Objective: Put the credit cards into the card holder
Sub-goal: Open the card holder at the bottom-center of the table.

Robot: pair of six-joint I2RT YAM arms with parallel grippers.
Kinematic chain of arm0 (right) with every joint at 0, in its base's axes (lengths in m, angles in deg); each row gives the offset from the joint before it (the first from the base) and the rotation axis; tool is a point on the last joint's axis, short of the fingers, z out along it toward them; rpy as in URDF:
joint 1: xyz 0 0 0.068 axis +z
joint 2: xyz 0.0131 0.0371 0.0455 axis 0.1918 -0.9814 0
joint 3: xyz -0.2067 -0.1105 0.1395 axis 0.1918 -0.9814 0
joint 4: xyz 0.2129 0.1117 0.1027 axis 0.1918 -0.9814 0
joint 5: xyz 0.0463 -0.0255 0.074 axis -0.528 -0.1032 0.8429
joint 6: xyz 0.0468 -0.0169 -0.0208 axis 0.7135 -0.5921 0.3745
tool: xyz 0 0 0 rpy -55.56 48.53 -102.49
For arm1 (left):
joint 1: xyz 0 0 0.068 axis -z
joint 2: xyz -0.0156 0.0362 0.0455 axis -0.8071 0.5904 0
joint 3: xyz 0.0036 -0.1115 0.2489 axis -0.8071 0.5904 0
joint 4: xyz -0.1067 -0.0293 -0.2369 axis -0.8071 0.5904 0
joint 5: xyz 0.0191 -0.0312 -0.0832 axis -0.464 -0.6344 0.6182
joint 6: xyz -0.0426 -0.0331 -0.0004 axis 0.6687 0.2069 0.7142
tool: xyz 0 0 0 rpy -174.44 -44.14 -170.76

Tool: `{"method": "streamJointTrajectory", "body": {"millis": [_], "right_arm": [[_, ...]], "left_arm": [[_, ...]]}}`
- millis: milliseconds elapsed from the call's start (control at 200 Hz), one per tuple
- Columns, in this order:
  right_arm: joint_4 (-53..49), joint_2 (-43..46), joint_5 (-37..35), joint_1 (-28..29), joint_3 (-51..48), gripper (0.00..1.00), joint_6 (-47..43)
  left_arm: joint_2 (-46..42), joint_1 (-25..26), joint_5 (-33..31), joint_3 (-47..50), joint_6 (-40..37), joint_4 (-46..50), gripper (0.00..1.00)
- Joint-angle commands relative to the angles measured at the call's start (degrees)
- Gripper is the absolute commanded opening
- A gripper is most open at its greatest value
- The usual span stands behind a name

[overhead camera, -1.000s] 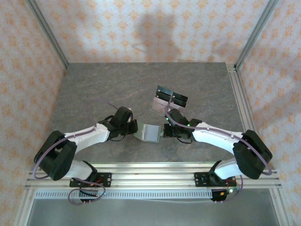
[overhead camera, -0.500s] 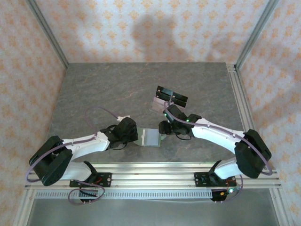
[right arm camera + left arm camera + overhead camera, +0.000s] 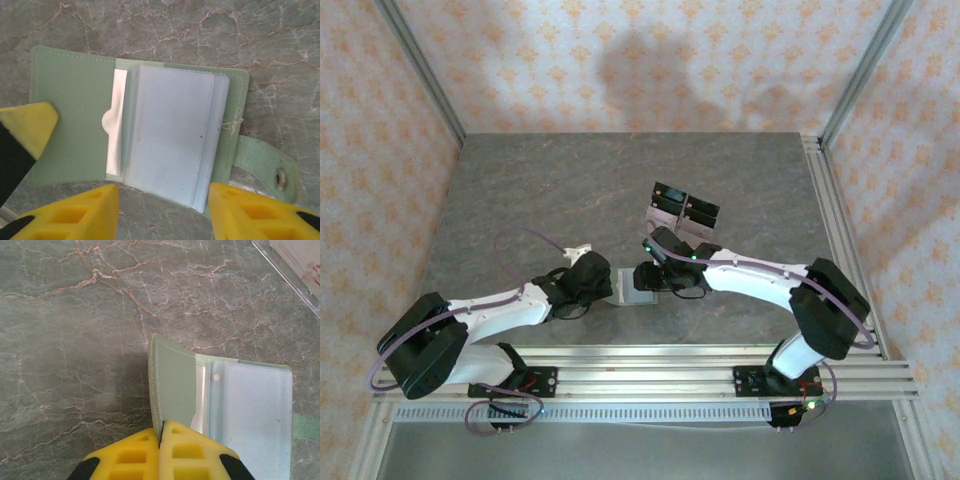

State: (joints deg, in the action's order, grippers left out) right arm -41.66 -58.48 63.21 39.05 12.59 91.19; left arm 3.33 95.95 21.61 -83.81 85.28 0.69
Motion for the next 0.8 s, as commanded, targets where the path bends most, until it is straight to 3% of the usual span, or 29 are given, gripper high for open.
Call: {"method": "streamJointTrajectory", "body": {"millis": [0,796], "right_arm": [[3.13,-1.21,0.76,0.34,1.26,0.49,1.38],[5.08,-7.76,-0.81,0.32,0.96,0.49,2.11]], "left_arm": [[0.24,0.59,-2.61,0.82,0.86,0.10,0.00],[1.08,0.85,-2.51,0.64,0.33,-0.46,0.00]]}}
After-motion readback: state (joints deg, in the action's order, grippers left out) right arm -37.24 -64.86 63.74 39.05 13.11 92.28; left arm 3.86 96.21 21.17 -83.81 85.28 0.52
